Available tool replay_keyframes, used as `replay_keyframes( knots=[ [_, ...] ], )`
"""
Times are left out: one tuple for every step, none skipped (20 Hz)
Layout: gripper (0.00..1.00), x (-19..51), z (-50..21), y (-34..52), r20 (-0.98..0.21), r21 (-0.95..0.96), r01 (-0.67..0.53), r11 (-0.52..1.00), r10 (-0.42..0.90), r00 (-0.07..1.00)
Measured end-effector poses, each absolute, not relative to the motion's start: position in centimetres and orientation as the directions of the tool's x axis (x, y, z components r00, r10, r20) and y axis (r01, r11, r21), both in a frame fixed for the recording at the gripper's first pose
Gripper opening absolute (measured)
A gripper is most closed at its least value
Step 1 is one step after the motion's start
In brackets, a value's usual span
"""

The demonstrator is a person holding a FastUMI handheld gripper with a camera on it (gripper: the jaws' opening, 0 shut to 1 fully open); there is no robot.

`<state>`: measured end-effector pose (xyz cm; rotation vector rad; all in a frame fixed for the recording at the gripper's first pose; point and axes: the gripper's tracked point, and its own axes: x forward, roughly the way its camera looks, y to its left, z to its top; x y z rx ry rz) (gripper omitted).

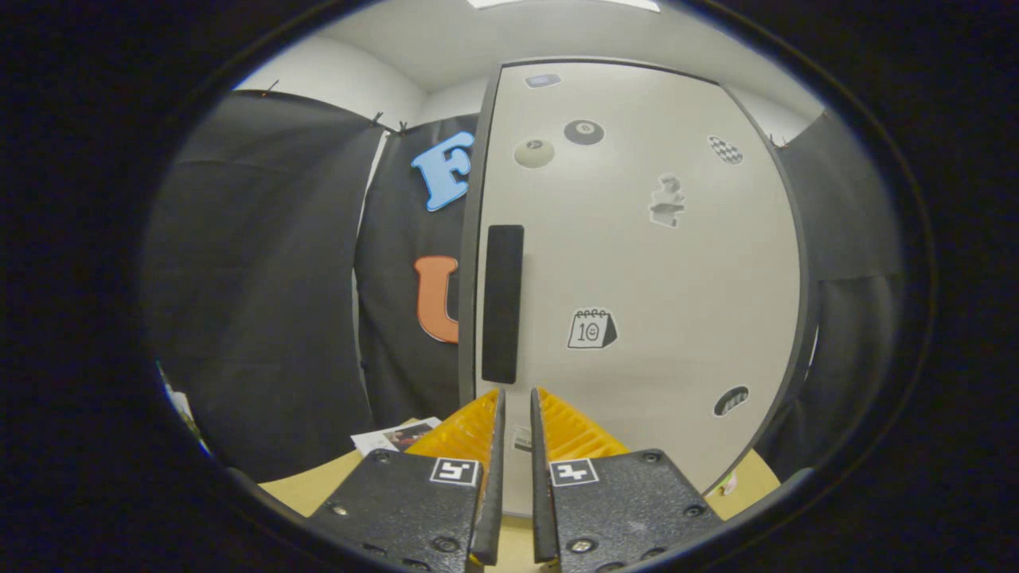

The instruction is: Open the shoe cabinet door, grab the shoes and put them into the shoe cabinet, then close the shoe cabinet door.

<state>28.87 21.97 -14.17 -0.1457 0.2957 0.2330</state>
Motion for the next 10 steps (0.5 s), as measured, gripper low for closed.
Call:
replay_keyframes(
  knots=[
    [0.19, 29.2, -14.0, 22.1, -0.304, -0.104, -0.249, 0.963, 0.208, 0.93],
    [0.21, 29.3, -13.9, 23.0, -0.296, -0.089, -0.275, 0.957, 0.239, 0.925],
    [0.23, 29.3, -13.7, 24.1, -0.282, -0.077, -0.309, 0.948, 0.276, 0.919],
    [0.43, 29.5, -13.6, 24.5, -0.265, -0.086, -0.318, 0.944, 0.286, 0.921],
    [0.63, 29.7, -13.1, 24.9, -0.245, -0.099, -0.319, 0.942, 0.288, 0.926],
    [0.83, 30.3, -13.1, 25.1, -0.234, -0.117, -0.311, 0.943, 0.278, 0.932],
    [0.9, 31.0, -12.9, 25.3, -0.224, -0.138, -0.291, 0.947, 0.256, 0.94],
    [0.92, 31.5, -12.9, 25.6, -0.222, -0.143, -0.278, 0.95, 0.243, 0.944],
    [0.93, 32.0, -12.9, 25.9, -0.229, -0.136, -0.266, 0.954, 0.231, 0.946],
    [0.93, 32.4, -13.0, 26.0, -0.235, -0.109, -0.249, 0.962, 0.219, 0.947]
  ],
)
